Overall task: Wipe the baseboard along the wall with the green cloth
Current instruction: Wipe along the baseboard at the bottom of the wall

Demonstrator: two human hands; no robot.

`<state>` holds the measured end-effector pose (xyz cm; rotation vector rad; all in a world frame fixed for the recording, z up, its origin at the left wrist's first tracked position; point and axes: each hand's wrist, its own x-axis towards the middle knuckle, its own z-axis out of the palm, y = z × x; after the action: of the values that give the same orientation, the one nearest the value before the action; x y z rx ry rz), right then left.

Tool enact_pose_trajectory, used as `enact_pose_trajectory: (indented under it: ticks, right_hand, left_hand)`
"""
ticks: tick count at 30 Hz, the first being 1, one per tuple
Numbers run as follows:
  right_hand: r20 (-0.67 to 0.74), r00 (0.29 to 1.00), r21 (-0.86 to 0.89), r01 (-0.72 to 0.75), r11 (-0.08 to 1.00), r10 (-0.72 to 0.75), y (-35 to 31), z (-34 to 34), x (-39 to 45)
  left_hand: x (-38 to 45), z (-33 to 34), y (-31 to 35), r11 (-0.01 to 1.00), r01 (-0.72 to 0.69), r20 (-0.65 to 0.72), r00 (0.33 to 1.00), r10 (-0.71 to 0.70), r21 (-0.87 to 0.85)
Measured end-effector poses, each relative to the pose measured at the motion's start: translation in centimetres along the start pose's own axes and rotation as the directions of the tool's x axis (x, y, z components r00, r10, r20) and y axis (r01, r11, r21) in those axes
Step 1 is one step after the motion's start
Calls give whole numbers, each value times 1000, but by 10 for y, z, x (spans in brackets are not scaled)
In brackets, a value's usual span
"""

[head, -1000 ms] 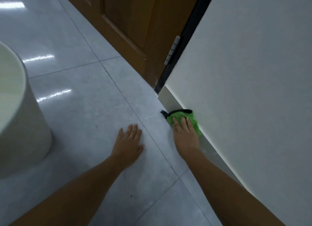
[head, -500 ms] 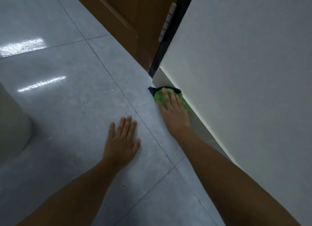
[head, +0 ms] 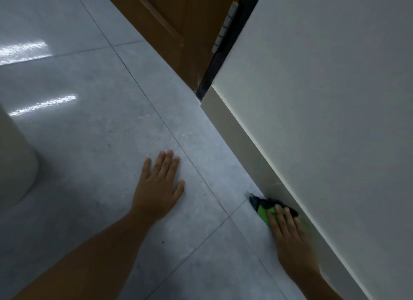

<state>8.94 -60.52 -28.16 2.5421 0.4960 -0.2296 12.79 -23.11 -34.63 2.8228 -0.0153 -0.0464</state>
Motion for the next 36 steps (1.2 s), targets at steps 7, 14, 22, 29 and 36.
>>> enact_pose_trajectory:
  ticks: [7, 14, 22, 29, 36]
  right_hand:
    - [4, 1000, 234, 14, 972, -15, -61, -51, 108]
    - [12, 1000, 198, 5, 980, -7, -109, -115, 185]
    - [276, 951, 199, -200, 959, 141, -34, -44, 16]
    - [222, 949, 245, -274, 930, 222, -41, -44, 29]
    - [8, 997, 322, -71, 944, 72, -102, -115, 187]
  left_hand:
    - [-1, 2, -2, 1000, 5, -14, 1000, -5, -12]
    - [1, 2, -3, 1000, 10, -4, 1000, -10, -4]
    - [0, 0, -3, 999, -5, -21, 1000, 4, -38]
    - [-1, -1, -2, 999, -1, -29, 1000, 0, -34]
    - [-1, 3, -3, 1000, 9, -9, 1000, -9, 8]
